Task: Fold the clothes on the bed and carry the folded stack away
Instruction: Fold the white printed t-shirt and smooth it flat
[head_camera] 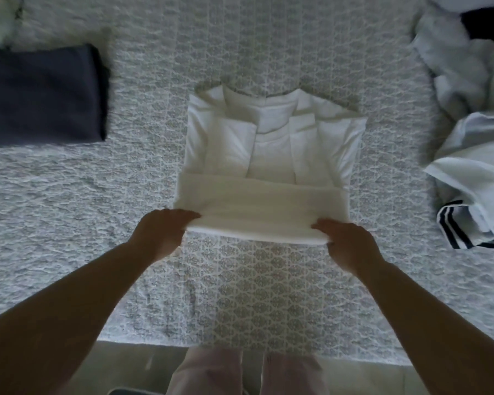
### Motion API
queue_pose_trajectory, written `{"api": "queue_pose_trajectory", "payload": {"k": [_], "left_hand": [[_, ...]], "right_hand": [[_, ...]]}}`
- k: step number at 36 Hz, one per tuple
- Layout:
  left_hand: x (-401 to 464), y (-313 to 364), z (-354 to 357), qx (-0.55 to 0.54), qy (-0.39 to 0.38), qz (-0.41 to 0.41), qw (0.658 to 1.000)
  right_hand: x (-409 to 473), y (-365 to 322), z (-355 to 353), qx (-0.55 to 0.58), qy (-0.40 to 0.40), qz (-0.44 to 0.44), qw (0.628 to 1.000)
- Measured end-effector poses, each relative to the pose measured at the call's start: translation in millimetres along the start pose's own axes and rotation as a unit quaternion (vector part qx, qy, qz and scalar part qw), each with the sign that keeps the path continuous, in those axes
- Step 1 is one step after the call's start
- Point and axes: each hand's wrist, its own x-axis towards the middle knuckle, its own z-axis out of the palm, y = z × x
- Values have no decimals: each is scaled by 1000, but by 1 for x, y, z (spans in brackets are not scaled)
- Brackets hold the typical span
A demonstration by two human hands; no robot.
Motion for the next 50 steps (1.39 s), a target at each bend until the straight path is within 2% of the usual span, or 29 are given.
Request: {"api": "queue_pose_trajectory", "payload": {"k": [3, 5, 7, 9, 11, 13, 16, 18, 20, 22, 26, 29, 33, 38, 42, 47, 50], "left_hand": [[4, 6, -20, -1, -92, -21, 996], [4, 13, -32, -4, -223, -6, 975], [0, 19, -37, -26, -361, 1, 932], [-6, 18, -40, -100, -469, -36, 877], [-9, 11, -45, -182, -513, -68, 836], [-6, -3, -47, -245, -485, -70, 836], [2, -21, -47, -359, -356, -114, 855], [10, -31, -40, -455, -241, -173, 840], [17, -34, -29, -525, -150, -219, 809], [23, -29, -14, -545, -67, -251, 797], [33, -8, 14, -438, 75, -276, 852], [38, 1, 20, -388, 142, -282, 866], [42, 3, 25, -370, 179, -288, 865], [48, 6, 29, -344, 180, -329, 861], [49, 16, 29, -348, 160, -374, 845], [46, 17, 29, -331, 151, -363, 858], [46, 14, 30, -311, 157, -357, 866]], "right_hand": [[-1, -7, -19, -18, -122, 39, 992], [-6, -9, -28, -29, -216, 44, 975], [-13, -9, -35, -18, -317, 65, 946], [-21, -6, -40, -23, -397, 73, 915], [-23, 1, -43, -2, -425, 83, 901], [-19, 14, -49, 70, -392, 103, 911], [-7, 36, -58, 261, -274, 154, 913], [3, 44, -55, 400, -153, 207, 880], [15, 45, -44, 486, -52, 245, 837], [27, 40, -27, 500, 13, 275, 821], [39, 28, 5, 376, 89, 296, 873], [39, 20, 16, 325, 151, 313, 880], [41, 16, 22, 306, 193, 329, 872], [43, 13, 22, 274, 183, 362, 872], [42, 11, 17, 312, 166, 363, 862], [39, 12, 16, 323, 184, 330, 868], [41, 13, 17, 276, 171, 333, 886]]}}
